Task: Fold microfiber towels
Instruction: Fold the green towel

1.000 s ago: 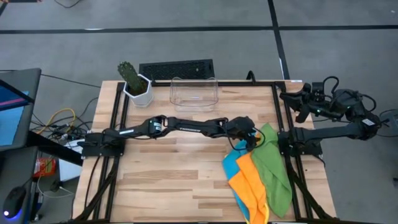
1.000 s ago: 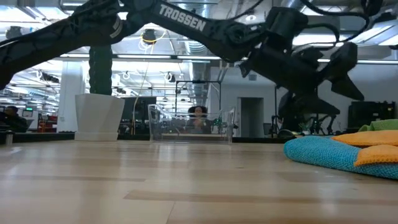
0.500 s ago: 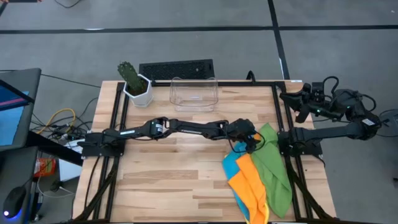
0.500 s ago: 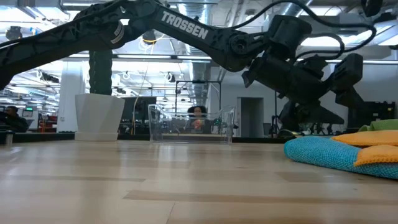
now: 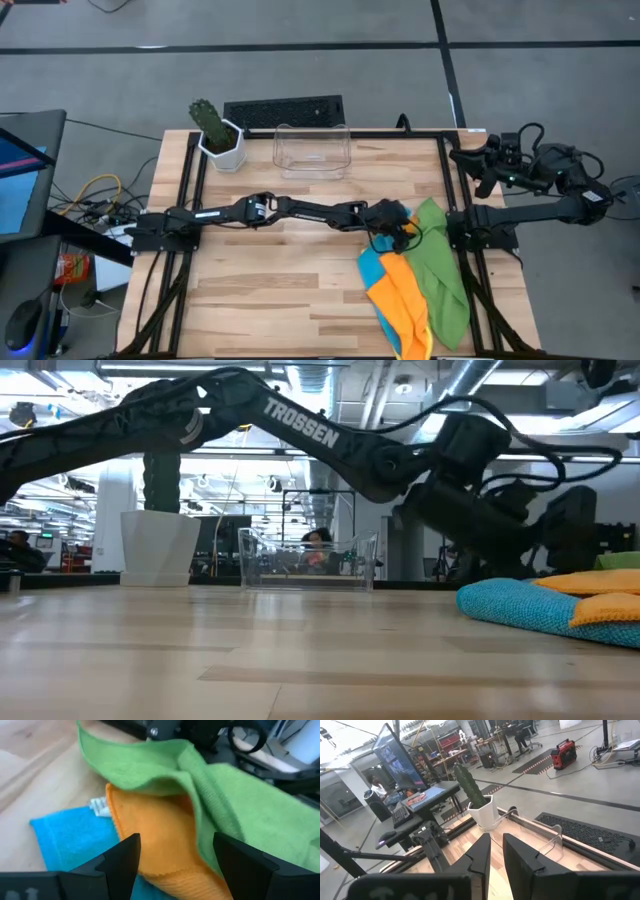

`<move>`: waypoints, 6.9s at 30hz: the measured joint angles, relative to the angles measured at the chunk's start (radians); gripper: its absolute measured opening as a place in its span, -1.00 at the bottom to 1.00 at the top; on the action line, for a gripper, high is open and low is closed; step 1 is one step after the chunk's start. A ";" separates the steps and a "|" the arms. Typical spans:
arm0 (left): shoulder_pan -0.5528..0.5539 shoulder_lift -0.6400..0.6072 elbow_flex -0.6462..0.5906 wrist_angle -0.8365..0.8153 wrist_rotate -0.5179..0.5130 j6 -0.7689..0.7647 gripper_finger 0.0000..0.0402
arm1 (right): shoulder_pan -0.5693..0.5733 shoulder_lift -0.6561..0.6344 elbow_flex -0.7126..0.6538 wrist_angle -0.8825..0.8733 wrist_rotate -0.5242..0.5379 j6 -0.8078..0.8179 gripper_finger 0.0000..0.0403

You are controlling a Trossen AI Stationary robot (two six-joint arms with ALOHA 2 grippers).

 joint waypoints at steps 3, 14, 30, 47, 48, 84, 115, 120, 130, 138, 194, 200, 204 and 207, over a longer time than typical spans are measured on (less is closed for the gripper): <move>0.000 -0.003 0.002 0.016 0.005 0.000 0.22 | 0.000 0.000 0.000 -0.001 0.000 0.000 -0.62; -0.041 -0.003 0.002 0.066 0.053 0.096 0.01 | 0.000 0.000 0.000 -0.032 0.000 0.000 -0.62; -0.018 -0.003 0.001 0.025 0.044 0.066 -0.28 | 0.000 0.000 0.000 -0.035 0.000 0.000 -0.62; 0.001 -0.026 0.001 0.011 0.254 -0.034 -0.99 | 0.000 0.000 0.000 -0.035 0.000 0.000 -0.62; 0.005 -0.041 0.001 -0.006 0.269 -0.051 -1.00 | 0.000 0.000 0.000 -0.035 0.000 0.000 -0.62; -0.208 -0.744 -0.016 -1.582 0.024 0.196 -1.00 | 0.002 0.355 -0.293 0.372 -0.051 0.000 -0.62; -0.380 -1.315 -0.282 -1.582 -0.563 -0.300 -1.00 | 0.066 0.504 -0.291 0.449 -0.082 -0.079 -0.09; -0.398 -1.416 -0.583 -1.493 -0.561 -0.407 -1.00 | 0.066 0.517 -0.291 0.463 -0.081 -0.079 -0.11; -0.419 -1.461 -0.985 -1.243 -0.404 -0.449 -1.00 | 0.067 0.628 -0.291 0.567 -0.079 -0.082 -0.13; -0.535 -1.463 -1.182 -1.067 -0.265 -0.533 -1.00 | 0.052 0.729 -0.291 0.736 -0.079 -0.193 -0.14; -0.679 -1.461 -1.442 -0.790 -0.086 -0.182 -1.00 | -0.122 1.865 0.452 0.652 -0.711 -0.237 -0.14; -0.674 -1.461 -1.416 -0.790 -0.112 -0.200 -1.00 | -0.106 1.807 0.406 0.461 -0.756 -0.165 -0.14; -0.654 -1.461 -1.392 -0.791 -0.228 -0.147 -1.00 | -0.068 1.757 0.321 0.411 -0.803 -0.100 -0.16; -0.626 -1.461 -1.376 -0.792 -0.318 -0.083 -1.00 | -0.025 1.690 0.225 0.411 -0.842 -0.020 -0.19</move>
